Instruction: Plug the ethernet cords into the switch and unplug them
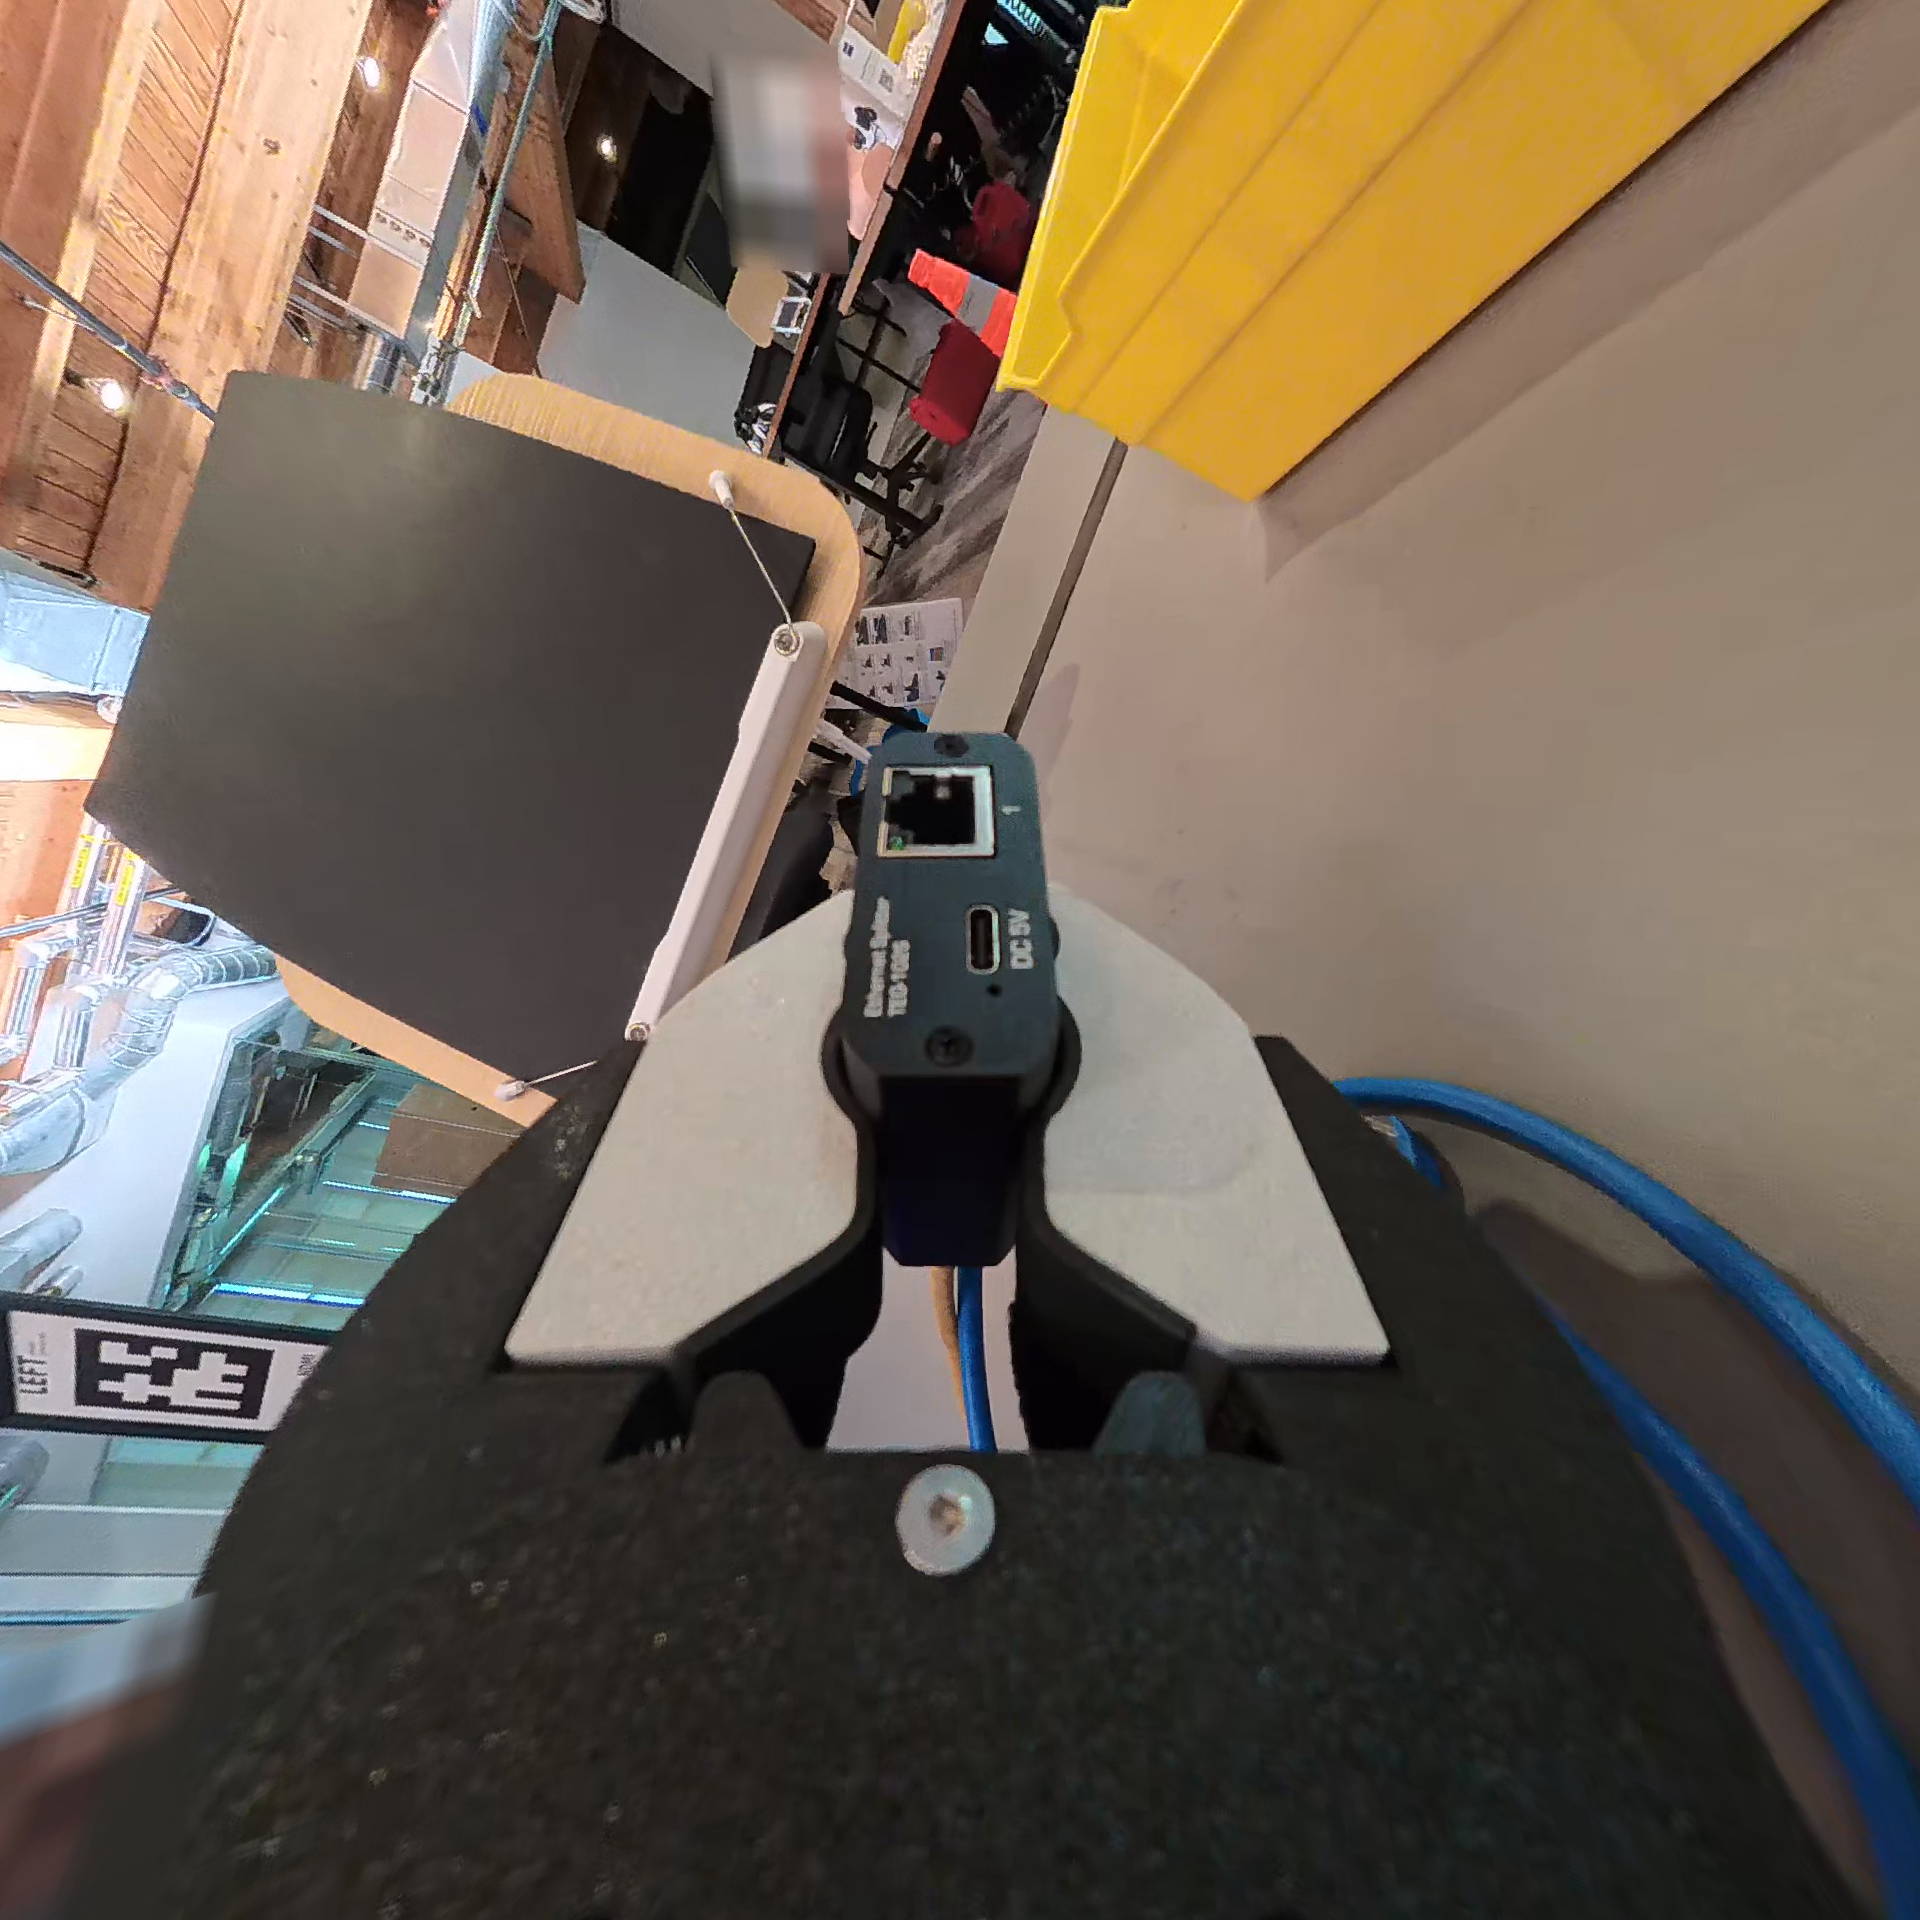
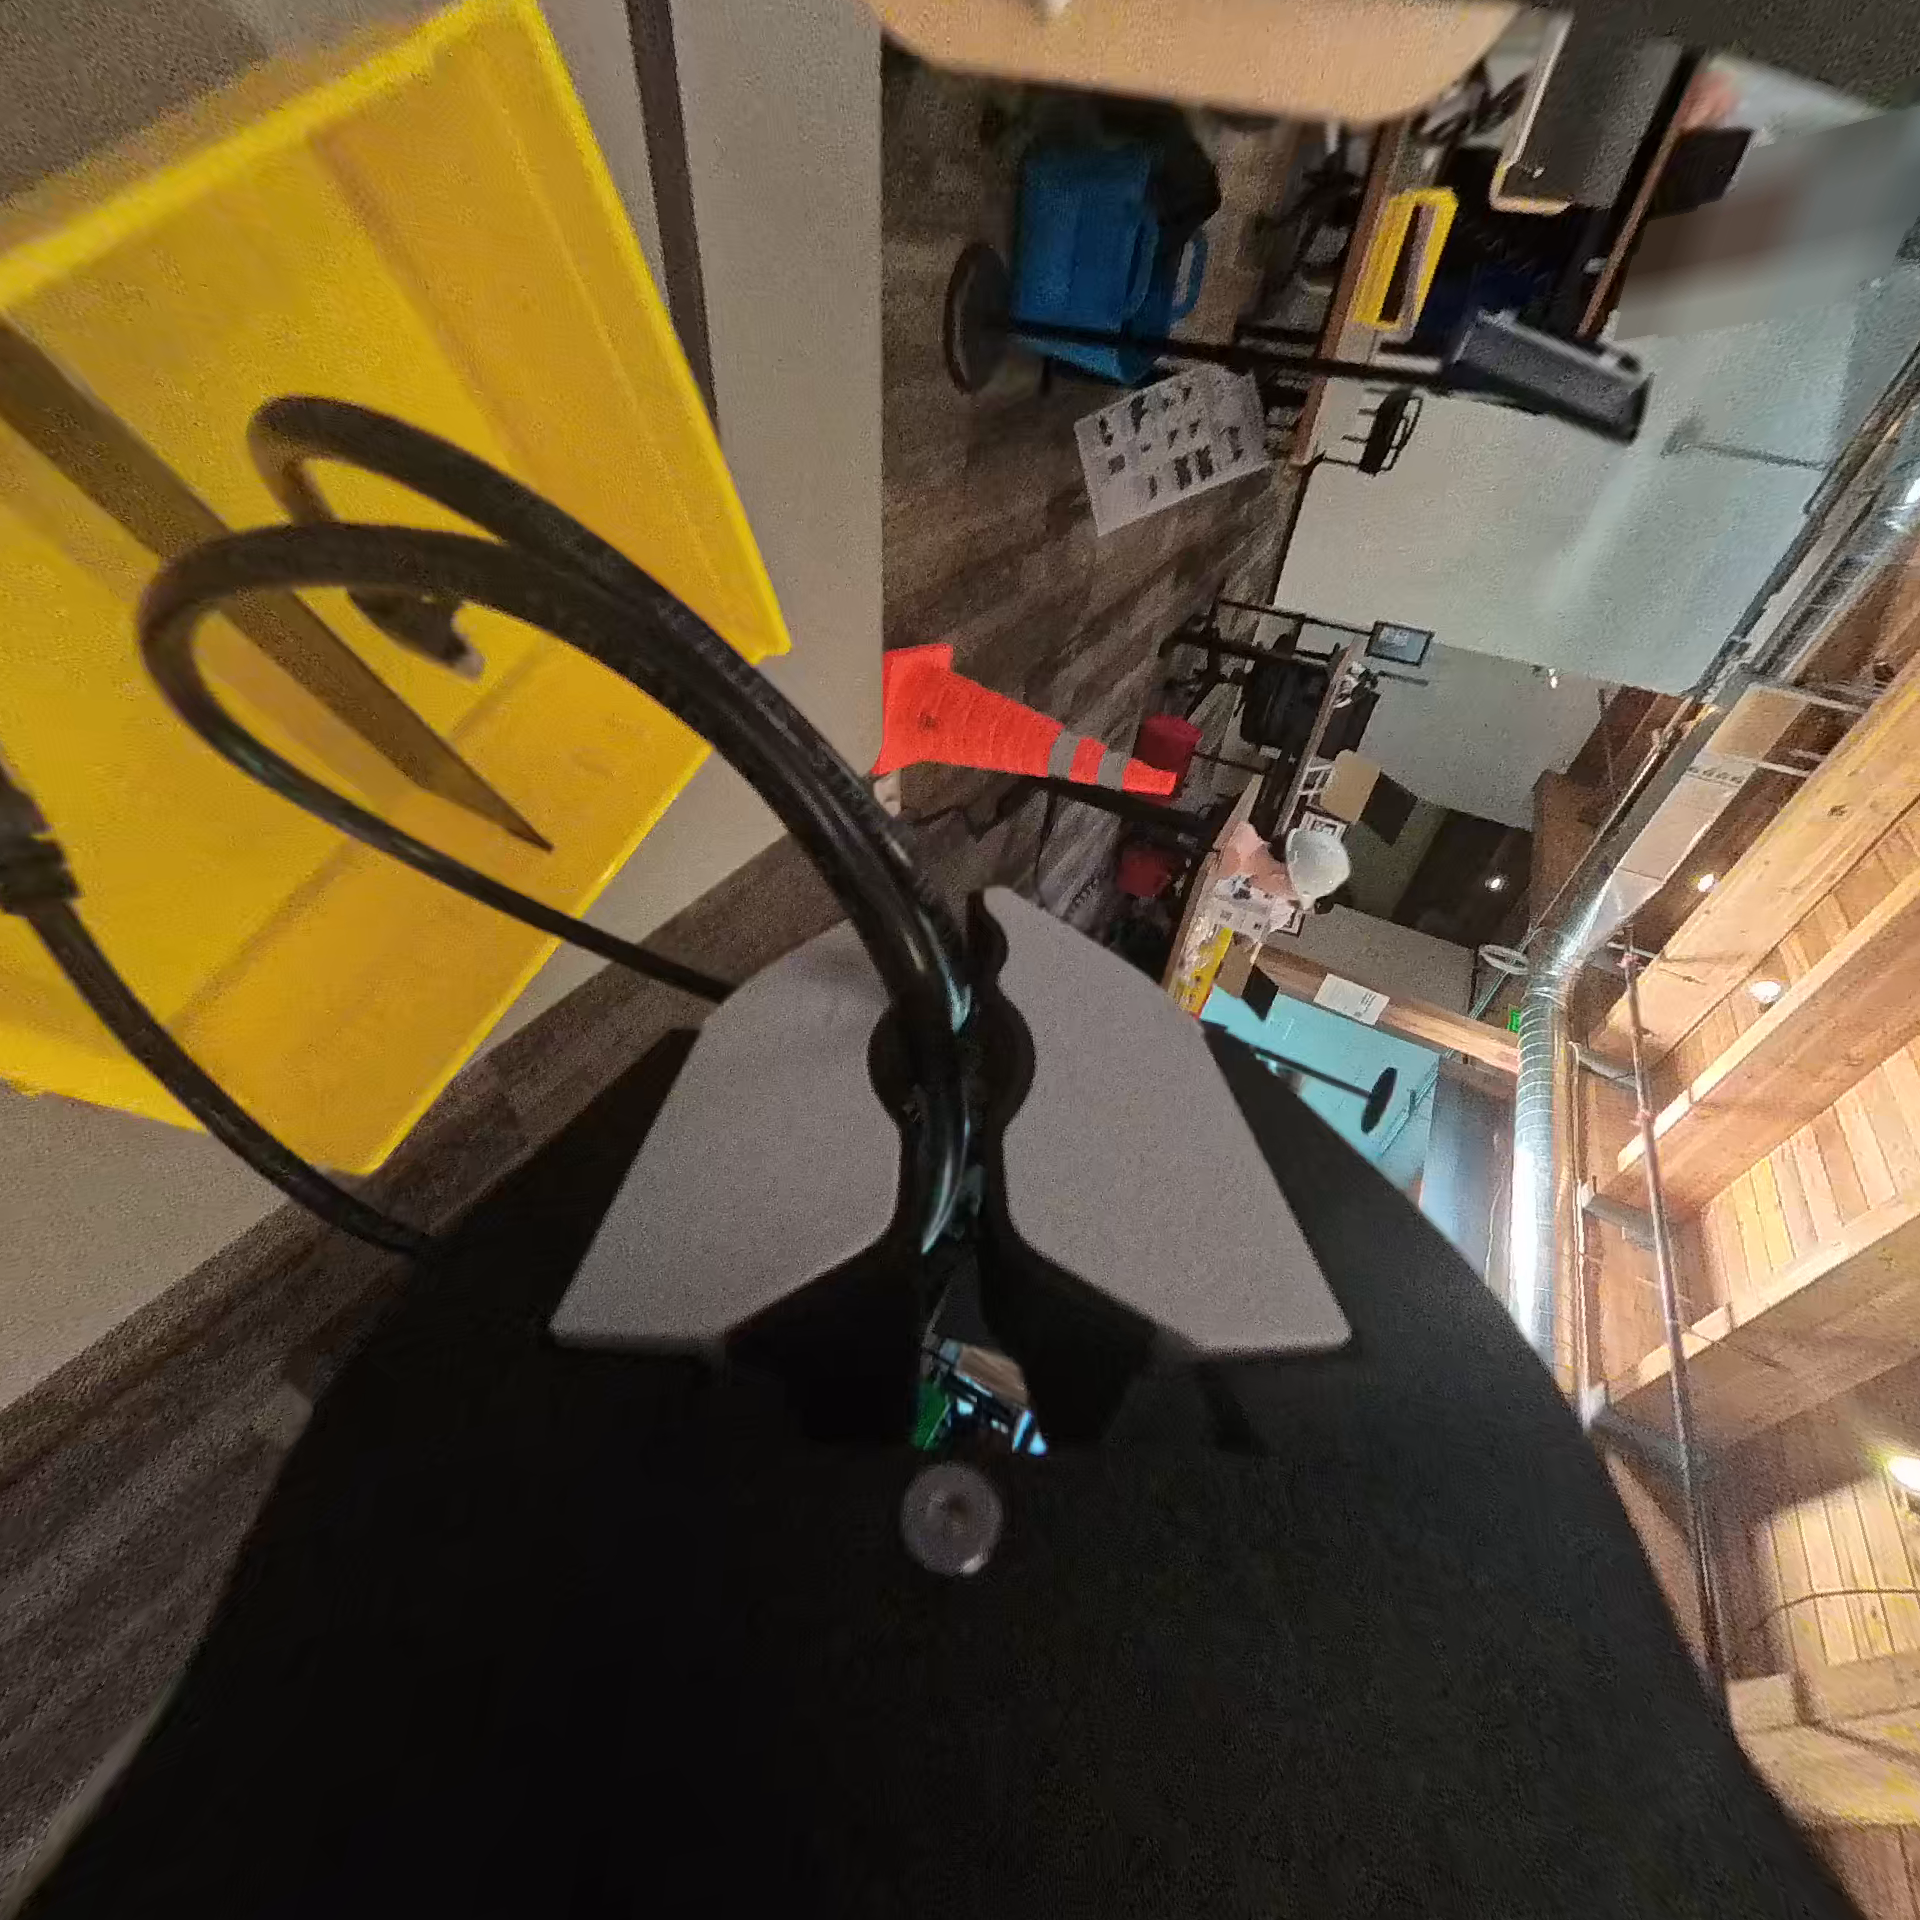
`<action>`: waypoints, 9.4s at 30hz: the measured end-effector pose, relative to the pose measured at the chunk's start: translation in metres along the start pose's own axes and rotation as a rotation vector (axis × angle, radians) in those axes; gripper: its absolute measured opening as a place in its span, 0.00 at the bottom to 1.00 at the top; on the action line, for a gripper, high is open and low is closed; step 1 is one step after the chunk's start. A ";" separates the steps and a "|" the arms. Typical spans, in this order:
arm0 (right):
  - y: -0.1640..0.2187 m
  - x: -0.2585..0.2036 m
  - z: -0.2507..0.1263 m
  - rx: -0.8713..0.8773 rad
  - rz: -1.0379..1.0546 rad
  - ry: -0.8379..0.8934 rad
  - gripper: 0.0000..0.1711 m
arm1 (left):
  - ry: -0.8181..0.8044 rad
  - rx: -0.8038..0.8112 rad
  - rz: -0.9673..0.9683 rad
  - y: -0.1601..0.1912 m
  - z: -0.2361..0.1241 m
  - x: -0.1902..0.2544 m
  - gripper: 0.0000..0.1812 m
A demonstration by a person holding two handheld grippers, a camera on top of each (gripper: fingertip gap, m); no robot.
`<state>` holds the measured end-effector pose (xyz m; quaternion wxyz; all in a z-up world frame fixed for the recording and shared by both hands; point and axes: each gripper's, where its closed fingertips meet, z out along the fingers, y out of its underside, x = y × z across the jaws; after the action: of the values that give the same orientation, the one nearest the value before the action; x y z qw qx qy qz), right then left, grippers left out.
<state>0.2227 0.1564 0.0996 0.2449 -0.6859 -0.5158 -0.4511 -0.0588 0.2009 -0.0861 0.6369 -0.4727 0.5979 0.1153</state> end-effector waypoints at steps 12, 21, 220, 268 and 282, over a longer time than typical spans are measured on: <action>0.008 -0.158 0.095 0.065 -0.021 -0.411 0.03 | 0.006 -0.007 0.010 0.002 0.001 0.002 0.14; 0.048 -0.199 0.137 -0.181 0.307 -0.669 0.28 | 0.010 -0.010 0.000 0.003 0.000 0.001 0.14; -0.281 -0.227 -0.067 0.650 0.832 -0.750 0.05 | 0.050 0.136 0.236 -0.001 -0.050 0.034 0.14; -0.296 -0.213 -0.076 0.772 -0.107 -0.326 0.09 | 0.255 0.026 0.017 -0.005 -0.064 0.047 0.14; -0.295 -0.214 -0.078 0.804 -0.040 -0.434 0.07 | 0.154 0.007 0.068 -0.006 -0.066 0.043 0.14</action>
<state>-0.0929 0.0927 -0.0881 0.3689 -0.6051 -0.7024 -0.0656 -0.0860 0.1310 -0.1096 0.5866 -0.4574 0.6611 0.0981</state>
